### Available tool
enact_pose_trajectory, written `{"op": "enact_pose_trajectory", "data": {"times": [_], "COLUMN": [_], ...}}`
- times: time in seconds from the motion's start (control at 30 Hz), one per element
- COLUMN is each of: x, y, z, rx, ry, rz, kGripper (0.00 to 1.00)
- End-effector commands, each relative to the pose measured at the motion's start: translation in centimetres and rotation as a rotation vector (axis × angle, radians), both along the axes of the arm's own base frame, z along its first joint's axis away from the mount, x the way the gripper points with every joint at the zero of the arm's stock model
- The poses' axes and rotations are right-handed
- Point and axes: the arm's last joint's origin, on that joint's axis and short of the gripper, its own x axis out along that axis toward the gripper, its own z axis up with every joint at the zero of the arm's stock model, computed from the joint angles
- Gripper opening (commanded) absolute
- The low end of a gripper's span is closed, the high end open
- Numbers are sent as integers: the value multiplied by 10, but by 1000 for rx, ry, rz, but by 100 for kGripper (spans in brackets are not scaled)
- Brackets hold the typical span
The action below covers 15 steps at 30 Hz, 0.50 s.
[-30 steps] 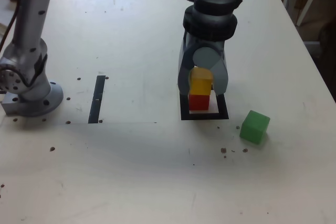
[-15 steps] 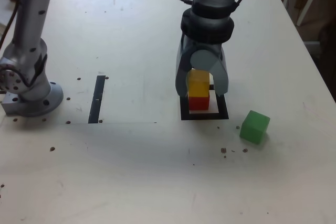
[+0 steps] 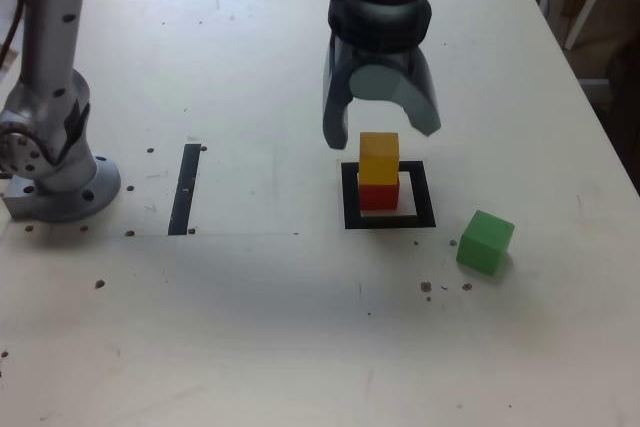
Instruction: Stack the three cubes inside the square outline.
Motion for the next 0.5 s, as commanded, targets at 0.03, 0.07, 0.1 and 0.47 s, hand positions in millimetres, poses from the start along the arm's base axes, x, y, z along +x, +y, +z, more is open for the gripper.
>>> {"op": "enact_pose_trajectory", "data": {"times": [0.03,0.07,0.1,0.47], "x": [-1,-1,-1,25], "y": [-1,-2,-3,-24], "z": [14,17,21,50], "rx": [32,43,52,113], "ry": [-17,-21,-26,-114], "rz": [-10,-16,-24,-206], "kGripper": [99,99,99,100]}}
